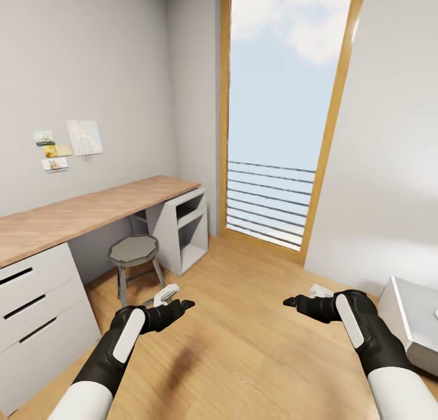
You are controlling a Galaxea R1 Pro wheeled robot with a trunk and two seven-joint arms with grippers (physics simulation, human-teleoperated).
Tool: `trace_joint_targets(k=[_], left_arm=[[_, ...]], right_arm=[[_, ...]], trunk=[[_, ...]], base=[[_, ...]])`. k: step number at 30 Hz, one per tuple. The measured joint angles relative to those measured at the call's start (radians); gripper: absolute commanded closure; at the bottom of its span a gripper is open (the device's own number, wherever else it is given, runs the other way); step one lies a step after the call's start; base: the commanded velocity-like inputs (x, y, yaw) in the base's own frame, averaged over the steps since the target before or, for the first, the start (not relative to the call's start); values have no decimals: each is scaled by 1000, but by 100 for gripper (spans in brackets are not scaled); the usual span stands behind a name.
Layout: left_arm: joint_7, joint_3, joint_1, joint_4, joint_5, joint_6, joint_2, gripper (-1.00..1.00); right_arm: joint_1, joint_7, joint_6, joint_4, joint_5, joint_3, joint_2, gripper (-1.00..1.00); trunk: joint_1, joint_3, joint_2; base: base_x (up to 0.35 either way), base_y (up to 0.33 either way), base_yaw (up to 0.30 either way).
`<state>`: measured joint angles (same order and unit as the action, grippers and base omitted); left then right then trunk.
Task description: Attach the digital camera to the camera tripod in the bedroom.
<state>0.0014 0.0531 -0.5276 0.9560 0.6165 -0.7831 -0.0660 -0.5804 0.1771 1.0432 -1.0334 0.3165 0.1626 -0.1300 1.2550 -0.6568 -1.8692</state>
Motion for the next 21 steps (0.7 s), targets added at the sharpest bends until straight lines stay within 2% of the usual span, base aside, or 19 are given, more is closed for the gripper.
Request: trace_joint_targets(k=[4, 10, 15, 21], left_arm=[[0, 0, 0, 1, 37, 0, 1, -100], [0, 0, 0, 0, 95, -13, 3, -100], [1, 1, 0, -2, 114, -22, 8, -100], [0, 2, -1, -2, 118, -22, 11, -100]], right_arm=[[0, 55, 0, 0, -2, 1, -5, -100], [0, 94, 0, 0, -11, 0, -24, -100], [0, 102, 0, -2, -15, 0, -31, -100], [0, 104, 0, -15, -11, 2, -34, -100]], trunk=[[15, -13, -28], [38, -31, -70], [58, -47, -105], [81, -66, -147]], base=[[0, 0, 0], [0, 0, 0], [0, 0, 0], [0, 0, 0]])
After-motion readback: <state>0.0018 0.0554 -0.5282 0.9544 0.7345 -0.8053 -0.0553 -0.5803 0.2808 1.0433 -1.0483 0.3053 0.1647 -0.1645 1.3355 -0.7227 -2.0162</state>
